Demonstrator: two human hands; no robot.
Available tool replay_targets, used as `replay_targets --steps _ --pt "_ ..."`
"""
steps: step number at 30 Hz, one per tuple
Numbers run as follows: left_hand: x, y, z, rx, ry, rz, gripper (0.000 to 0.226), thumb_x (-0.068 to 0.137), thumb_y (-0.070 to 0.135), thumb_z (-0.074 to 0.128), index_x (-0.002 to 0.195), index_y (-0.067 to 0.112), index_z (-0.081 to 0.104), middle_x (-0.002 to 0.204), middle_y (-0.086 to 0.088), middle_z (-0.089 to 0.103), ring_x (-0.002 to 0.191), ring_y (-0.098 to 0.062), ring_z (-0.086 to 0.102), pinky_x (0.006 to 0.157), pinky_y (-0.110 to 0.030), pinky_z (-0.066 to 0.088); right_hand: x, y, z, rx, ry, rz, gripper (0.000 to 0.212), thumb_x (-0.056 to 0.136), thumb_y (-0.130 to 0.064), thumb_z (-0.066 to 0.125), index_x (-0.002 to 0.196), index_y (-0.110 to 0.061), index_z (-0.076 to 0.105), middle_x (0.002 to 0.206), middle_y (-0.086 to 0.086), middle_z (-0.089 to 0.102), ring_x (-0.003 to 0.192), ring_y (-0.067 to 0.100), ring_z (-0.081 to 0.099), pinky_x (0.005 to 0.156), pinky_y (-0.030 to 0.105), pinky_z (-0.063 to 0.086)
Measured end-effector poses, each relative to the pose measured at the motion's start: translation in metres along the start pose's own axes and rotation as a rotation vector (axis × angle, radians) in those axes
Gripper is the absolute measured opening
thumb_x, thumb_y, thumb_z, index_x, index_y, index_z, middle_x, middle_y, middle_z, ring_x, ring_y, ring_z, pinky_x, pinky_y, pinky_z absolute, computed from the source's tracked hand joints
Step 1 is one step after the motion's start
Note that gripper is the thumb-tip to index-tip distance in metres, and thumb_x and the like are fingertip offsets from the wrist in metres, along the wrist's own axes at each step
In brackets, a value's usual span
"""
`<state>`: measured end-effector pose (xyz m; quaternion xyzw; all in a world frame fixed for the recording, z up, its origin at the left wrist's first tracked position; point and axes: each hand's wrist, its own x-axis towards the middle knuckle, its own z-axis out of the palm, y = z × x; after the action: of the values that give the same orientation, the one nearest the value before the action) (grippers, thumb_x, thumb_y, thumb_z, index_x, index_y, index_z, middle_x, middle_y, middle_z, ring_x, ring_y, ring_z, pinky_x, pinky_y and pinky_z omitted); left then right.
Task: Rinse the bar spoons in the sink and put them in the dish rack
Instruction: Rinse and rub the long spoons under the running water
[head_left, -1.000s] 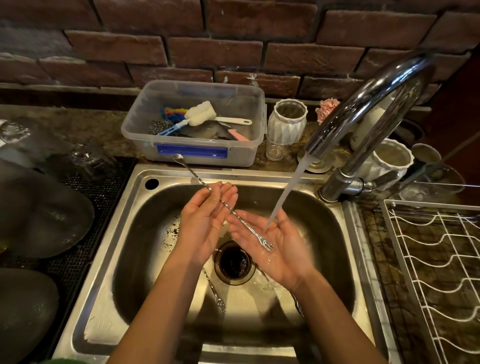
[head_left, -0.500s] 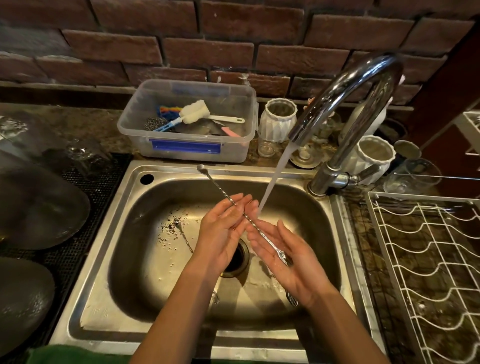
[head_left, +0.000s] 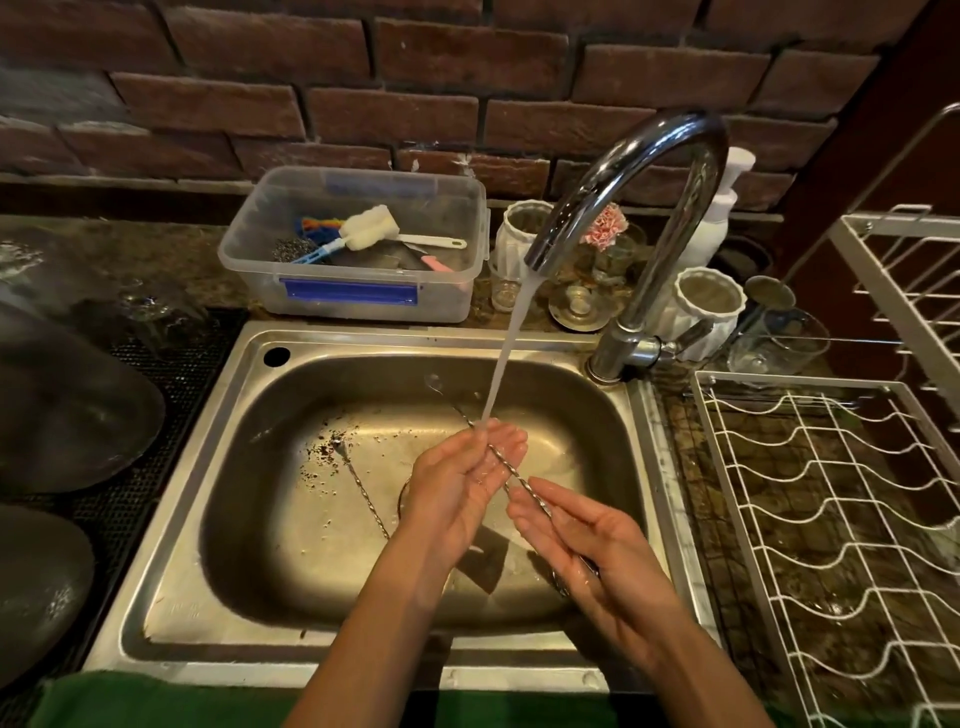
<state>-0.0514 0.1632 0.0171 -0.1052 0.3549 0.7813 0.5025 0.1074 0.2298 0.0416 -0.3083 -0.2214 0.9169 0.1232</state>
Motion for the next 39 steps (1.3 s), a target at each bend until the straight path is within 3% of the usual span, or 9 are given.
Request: replay_targets --steps 10,15,19,22,24,25,30,35,39 --pt "0.000 0.001 -0.001 -0.039 0.070 0.008 0.023 0.101 -0.001 0.046 0.111 -0.014 0.061 0.109 -0.032 0.071 0.097 -0.035 0.074 0.082 -0.041 0.062 -0.042 0.003 -0.014 -0.128 0.141 -0.010 0.043 0.082 0.003 0.054 0.125 0.006 0.059 0.120 0.025 0.069 0.109 0.038 0.069 0.078 0.031 0.062" --pt "0.000 0.001 -0.002 0.008 0.094 -0.016 0.021 0.100 -0.004 0.048 0.113 -0.015 0.060 0.106 -0.032 0.072 0.097 -0.037 0.074 0.081 -0.042 0.062 -0.055 0.003 -0.017 -0.188 0.206 0.008 0.033 0.082 0.011 0.053 0.112 0.007 0.067 0.108 0.030 0.072 0.093 0.041 0.073 0.068 0.033 0.064" --pt "0.003 -0.006 -0.003 0.019 0.106 -0.034 0.020 0.098 -0.005 0.051 0.113 -0.016 0.058 0.105 -0.034 0.071 0.097 -0.039 0.074 0.079 -0.042 0.063 -0.054 -0.001 -0.010 -0.555 0.285 0.009 0.027 0.090 0.010 0.055 0.113 0.004 0.068 0.089 0.024 0.075 0.069 0.032 0.072 0.058 0.034 0.062" --pt "0.008 -0.010 -0.005 0.014 0.121 -0.037 0.018 0.097 -0.007 0.051 0.111 -0.016 0.059 0.107 -0.035 0.070 0.097 -0.039 0.073 0.078 -0.041 0.063 -0.043 -0.007 -0.006 -1.198 0.397 -0.040 0.023 0.093 -0.011 0.064 0.113 -0.016 0.073 0.082 0.003 0.077 0.075 0.012 0.071 0.073 0.025 0.060" --pt "0.013 -0.011 -0.007 0.014 0.133 -0.027 0.018 0.097 -0.006 0.052 0.109 -0.016 0.060 0.105 -0.034 0.071 0.097 -0.039 0.074 0.077 -0.040 0.063 -0.033 -0.014 0.000 -1.612 0.372 -0.097 0.021 0.093 -0.027 0.064 0.112 -0.028 0.073 0.084 -0.013 0.072 0.082 0.001 0.065 0.076 0.013 0.051" --pt "0.015 -0.010 -0.007 0.019 0.137 -0.019 0.018 0.096 -0.006 0.054 0.109 -0.016 0.061 0.103 -0.033 0.071 0.096 -0.038 0.074 0.076 -0.039 0.063 -0.028 -0.017 0.004 -1.715 0.361 -0.119 0.020 0.093 -0.031 0.062 0.110 -0.031 0.073 0.087 -0.014 0.072 0.085 0.000 0.065 0.077 0.014 0.051" --pt "0.025 0.000 -0.012 0.052 0.182 0.044 0.013 0.093 -0.007 0.057 0.102 -0.013 0.064 0.101 -0.031 0.073 0.089 -0.037 0.075 0.076 -0.041 0.063 0.002 -0.003 0.017 -2.007 0.402 -0.208 0.022 0.096 -0.036 0.050 0.101 -0.030 0.071 0.095 -0.004 0.067 0.087 0.016 0.063 0.072 0.029 0.049" --pt "0.032 0.004 -0.019 0.115 0.214 0.074 0.016 0.094 -0.004 0.059 0.107 -0.012 0.064 0.102 -0.029 0.073 0.090 -0.035 0.076 0.078 -0.039 0.063 0.034 0.021 0.022 -2.036 0.391 -0.199 0.023 0.101 -0.028 0.046 0.106 -0.016 0.065 0.100 0.009 0.067 0.088 0.027 0.062 0.065 0.030 0.037" --pt "0.034 0.007 -0.029 0.164 0.234 0.053 0.019 0.100 0.000 0.051 0.106 -0.010 0.066 0.108 -0.025 0.073 0.100 -0.034 0.073 0.088 -0.040 0.061 0.056 0.031 0.019 -2.054 0.374 -0.212 0.019 0.100 -0.017 0.046 0.105 -0.014 0.063 0.099 0.011 0.066 0.087 0.029 0.063 0.065 0.033 0.040"
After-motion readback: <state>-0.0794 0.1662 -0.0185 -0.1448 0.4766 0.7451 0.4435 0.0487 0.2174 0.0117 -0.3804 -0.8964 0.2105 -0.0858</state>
